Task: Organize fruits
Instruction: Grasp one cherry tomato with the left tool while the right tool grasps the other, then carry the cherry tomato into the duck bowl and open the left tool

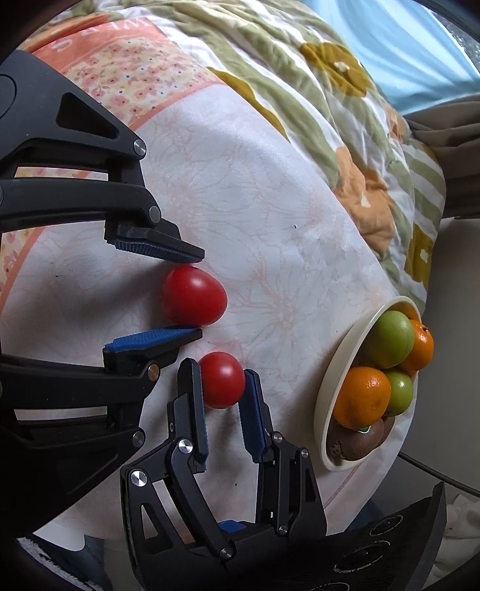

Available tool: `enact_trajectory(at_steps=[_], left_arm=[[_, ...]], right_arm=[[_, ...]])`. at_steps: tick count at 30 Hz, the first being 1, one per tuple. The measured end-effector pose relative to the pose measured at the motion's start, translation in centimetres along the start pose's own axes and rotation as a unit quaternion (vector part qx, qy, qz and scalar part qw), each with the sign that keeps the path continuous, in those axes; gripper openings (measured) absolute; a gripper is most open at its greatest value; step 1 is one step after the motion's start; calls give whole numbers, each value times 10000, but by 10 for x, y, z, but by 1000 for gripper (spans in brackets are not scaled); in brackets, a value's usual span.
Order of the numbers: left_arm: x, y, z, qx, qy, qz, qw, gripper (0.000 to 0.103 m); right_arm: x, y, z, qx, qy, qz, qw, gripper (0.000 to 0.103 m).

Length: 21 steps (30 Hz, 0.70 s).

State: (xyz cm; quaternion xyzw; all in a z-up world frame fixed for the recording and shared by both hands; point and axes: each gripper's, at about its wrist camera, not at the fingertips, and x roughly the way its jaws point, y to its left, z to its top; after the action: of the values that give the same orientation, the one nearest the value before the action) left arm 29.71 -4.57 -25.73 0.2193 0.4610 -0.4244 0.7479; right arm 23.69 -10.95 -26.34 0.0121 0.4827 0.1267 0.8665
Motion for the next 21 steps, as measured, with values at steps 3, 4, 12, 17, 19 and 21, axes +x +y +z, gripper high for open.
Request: enact_trajectory(at_steps=[3, 4, 12, 17, 19, 21], left_arm=[[1, -2, 0, 77, -23, 61, 9999, 34], [1, -3, 0, 103, -33, 78, 9999, 34], [1, -10, 2, 309, -85, 211, 9993, 30], [-2, -14, 3, 331, -104, 330, 9989, 30], [-5, -17, 5, 331, -129, 372, 9987, 30], [-11, -20, 7, 328, -177, 394, 9985, 30]], right_arm=[[-1, 1, -1, -34, -19, 33, 10000, 29], [-1, 2, -2, -55, -21, 25, 10000, 29], [-4, 4, -5, -86, -35, -17, 10000, 29], [-8, 2, -8, -8, -75, -51, 10000, 29], [-12, 1, -9, 4, -98, -77, 9999, 29], [-18, 0, -9, 34, -134, -69, 9999, 29]])
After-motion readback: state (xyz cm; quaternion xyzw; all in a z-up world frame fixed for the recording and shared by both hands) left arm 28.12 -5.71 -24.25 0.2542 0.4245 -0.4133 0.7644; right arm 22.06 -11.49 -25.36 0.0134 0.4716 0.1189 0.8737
